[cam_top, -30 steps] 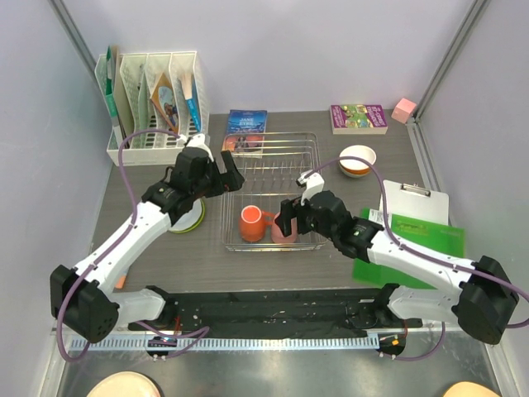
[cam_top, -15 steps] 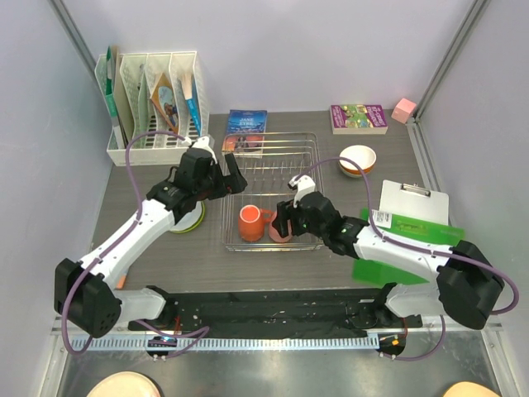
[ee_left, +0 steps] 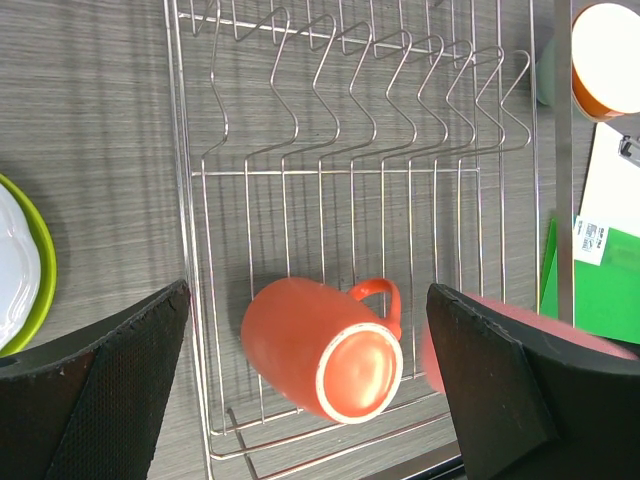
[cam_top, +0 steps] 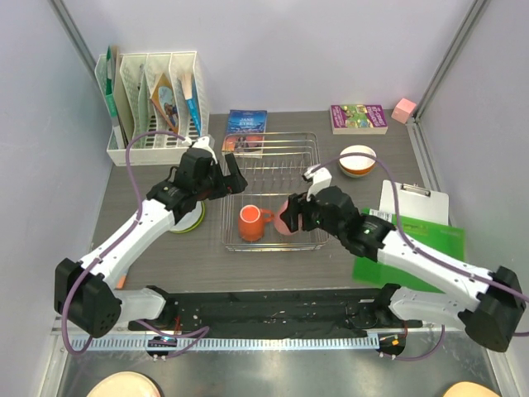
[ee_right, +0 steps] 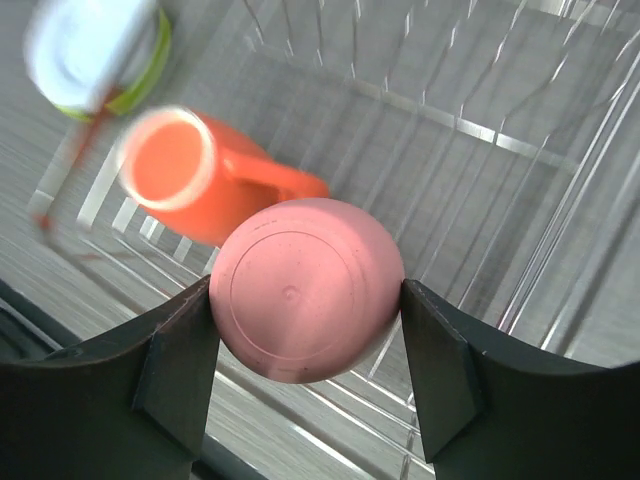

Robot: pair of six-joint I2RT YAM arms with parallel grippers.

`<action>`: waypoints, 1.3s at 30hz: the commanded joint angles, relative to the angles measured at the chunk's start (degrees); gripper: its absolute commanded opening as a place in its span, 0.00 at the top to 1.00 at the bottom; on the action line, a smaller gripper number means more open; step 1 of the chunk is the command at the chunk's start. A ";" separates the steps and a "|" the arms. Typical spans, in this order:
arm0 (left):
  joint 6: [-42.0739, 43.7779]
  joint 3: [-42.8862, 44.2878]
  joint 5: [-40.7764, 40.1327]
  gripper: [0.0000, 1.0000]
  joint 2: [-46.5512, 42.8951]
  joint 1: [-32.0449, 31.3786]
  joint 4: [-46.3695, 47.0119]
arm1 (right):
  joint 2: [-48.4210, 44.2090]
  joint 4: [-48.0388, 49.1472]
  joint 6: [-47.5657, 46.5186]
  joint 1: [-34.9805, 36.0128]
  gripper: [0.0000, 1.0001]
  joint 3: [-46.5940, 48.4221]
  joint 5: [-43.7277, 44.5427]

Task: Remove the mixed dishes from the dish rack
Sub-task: Pick up the cup from the dish rack.

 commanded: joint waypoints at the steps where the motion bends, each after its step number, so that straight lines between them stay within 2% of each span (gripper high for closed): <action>1: -0.91 0.33 -0.68 0.00 -0.68 0.06 1.60 | -7.51 -1.45 0.05 0.31 0.99 7.53 4.18; 7: -2.93 -0.54 -0.60 0.00 -2.00 0.06 2.91 | -10.77 3.37 4.17 0.14 0.99 6.40 10.52; 9: -4.42 -1.69 2.46 0.00 -3.67 0.06 6.86 | -10.86 7.74 8.30 -1.18 0.99 4.73 8.69; 11: -7.31 -4.93 6.94 0.00 -6.46 0.06 13.68 | -11.04 10.75 13.20 -2.76 0.99 2.72 5.18; 13: -9.78 -9.05 8.89 0.00 -8.93 0.15 20.80 | -11.12 19.09 17.08 -5.92 0.99 0.95 -0.36; 15: -14.87 -11.00 11.87 0.00 -11.65 0.49 23.47 | -11.65 28.54 23.64 -10.38 0.99 -2.46 -7.18; 18: -18.74 -12.06 22.64 0.00 -12.11 2.43 29.97 | -10.26 40.07 32.35 -15.66 0.99 -5.72 -15.99; 21: -22.34 -15.47 27.77 0.00 -12.28 2.61 39.97 | -6.05 48.60 37.04 -17.26 0.99 -6.52 -20.14; 24: -26.30 -19.78 28.84 0.01 -11.85 2.61 52.19 | -2.35 56.17 42.66 -17.44 0.99 -7.05 -24.10; 25: -28.75 -20.32 29.54 0.03 -10.89 2.61 57.10 | -0.07 57.85 45.20 -17.44 0.99 -7.05 -25.50; 27: -30.26 -20.41 30.34 0.10 -9.22 2.61 60.03 | 1.87 61.28 46.89 -17.44 0.99 -7.49 -26.56; 34: -32.82 -19.53 32.10 0.17 -6.13 2.34 66.37 | 4.87 63.14 47.77 -17.36 0.99 -8.28 -27.45; 37: -31.85 -19.18 32.36 0.26 -6.40 1.82 66.55 | 6.10 63.76 47.95 -17.27 0.99 -8.11 -28.15; 39: -31.50 -19.18 32.89 0.43 -6.48 1.64 66.64 | 7.15 64.46 48.39 -17.36 0.99 -8.37 -28.41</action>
